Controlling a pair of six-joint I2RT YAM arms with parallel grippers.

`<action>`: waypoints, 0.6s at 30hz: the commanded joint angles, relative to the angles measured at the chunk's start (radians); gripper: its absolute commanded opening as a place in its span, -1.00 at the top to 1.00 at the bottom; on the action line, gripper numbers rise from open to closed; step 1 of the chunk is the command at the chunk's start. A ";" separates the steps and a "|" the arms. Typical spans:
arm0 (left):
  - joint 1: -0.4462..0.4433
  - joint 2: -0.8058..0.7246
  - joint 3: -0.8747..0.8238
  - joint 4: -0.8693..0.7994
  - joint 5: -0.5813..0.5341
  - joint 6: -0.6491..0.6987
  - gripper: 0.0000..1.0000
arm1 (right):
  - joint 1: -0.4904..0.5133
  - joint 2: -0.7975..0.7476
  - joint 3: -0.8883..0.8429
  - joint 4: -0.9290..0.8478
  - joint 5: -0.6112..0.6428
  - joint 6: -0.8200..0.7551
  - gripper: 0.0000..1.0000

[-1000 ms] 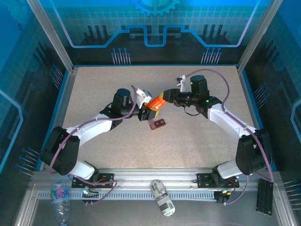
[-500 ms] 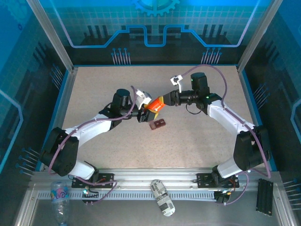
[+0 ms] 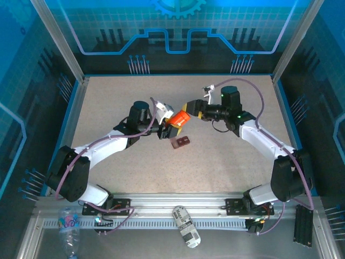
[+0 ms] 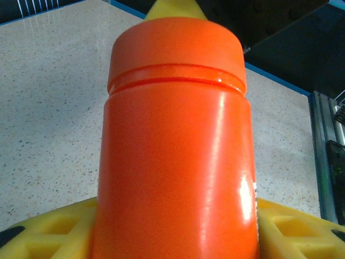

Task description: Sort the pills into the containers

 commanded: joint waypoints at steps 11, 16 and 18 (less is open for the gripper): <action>-0.002 -0.018 0.035 0.050 -0.017 -0.003 1.00 | 0.097 -0.031 -0.013 0.048 0.179 0.125 -0.34; -0.002 -0.017 0.037 0.051 -0.016 -0.007 1.00 | 0.097 -0.054 -0.017 0.030 0.204 0.113 -0.28; -0.002 -0.015 0.037 0.051 -0.016 -0.010 1.00 | 0.097 -0.058 -0.019 0.028 0.204 0.112 -0.11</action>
